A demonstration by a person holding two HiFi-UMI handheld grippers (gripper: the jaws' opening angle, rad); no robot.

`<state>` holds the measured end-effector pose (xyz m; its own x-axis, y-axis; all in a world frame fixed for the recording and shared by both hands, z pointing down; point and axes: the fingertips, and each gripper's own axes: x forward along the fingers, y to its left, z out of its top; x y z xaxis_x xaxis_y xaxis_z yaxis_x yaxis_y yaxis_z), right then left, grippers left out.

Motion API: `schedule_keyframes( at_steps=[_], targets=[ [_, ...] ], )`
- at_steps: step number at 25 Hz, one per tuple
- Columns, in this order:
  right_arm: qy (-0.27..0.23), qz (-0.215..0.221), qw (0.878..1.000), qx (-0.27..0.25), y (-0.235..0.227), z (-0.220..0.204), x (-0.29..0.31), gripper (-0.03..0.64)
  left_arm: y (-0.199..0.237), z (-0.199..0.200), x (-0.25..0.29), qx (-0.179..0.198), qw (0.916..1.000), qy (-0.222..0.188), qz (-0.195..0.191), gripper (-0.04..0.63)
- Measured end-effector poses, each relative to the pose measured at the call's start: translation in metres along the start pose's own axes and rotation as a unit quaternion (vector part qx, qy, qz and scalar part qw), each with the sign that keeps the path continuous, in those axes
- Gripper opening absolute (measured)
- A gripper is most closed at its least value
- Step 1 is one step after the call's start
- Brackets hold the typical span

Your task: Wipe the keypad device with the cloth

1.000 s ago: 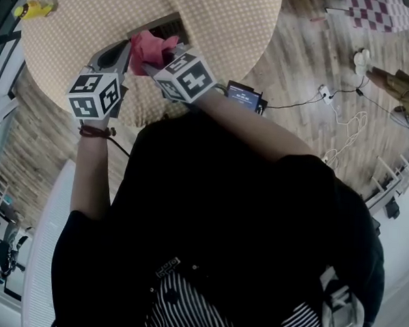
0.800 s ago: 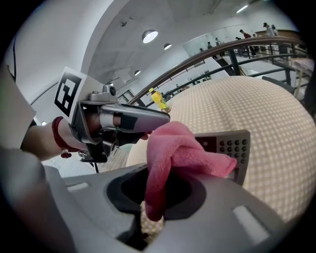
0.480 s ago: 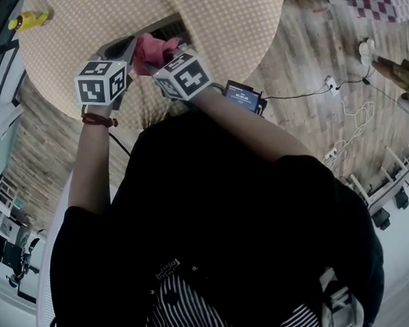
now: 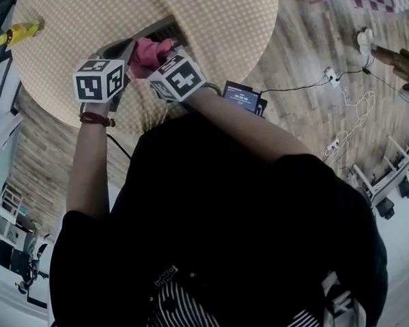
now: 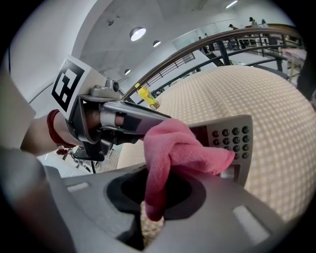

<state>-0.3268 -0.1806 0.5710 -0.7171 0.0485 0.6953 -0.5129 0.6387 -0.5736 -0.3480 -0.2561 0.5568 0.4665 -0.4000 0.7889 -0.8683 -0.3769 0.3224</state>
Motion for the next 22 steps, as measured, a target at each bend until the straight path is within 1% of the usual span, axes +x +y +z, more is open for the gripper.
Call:
schedule_keyframes(
  at_steps=[3,8,12,15,19,22],
  targets=[
    [0.005,-0.002,1.000,-0.001,-0.005,-0.003,-0.002,0.063,-0.005,0.000,0.004,0.003,1.0000,0.003,-0.006,0.006],
    [0.007,-0.003,1.000,-0.002,-0.006,-0.006,-0.001,0.063,-0.009,-0.002,0.004,-0.006,0.9997,0.017,-0.017,0.006],
    [0.001,-0.003,1.000,0.018,-0.005,0.000,0.001,0.063,-0.009,-0.002,0.004,0.004,0.9995,0.029,-0.010,0.006],
    [-0.002,-0.002,1.000,0.013,-0.004,0.006,0.002,0.063,-0.008,-0.002,0.005,0.008,0.9994,0.032,-0.009,0.006],
    [-0.002,0.000,1.000,0.012,-0.003,0.007,0.001,0.063,-0.009,-0.003,0.006,0.025,0.9988,0.042,-0.002,0.006],
    [-0.004,0.001,1.000,0.008,0.001,0.012,-0.001,0.063,-0.009,-0.004,0.006,0.024,0.9988,0.044,-0.002,0.006]
  ],
)
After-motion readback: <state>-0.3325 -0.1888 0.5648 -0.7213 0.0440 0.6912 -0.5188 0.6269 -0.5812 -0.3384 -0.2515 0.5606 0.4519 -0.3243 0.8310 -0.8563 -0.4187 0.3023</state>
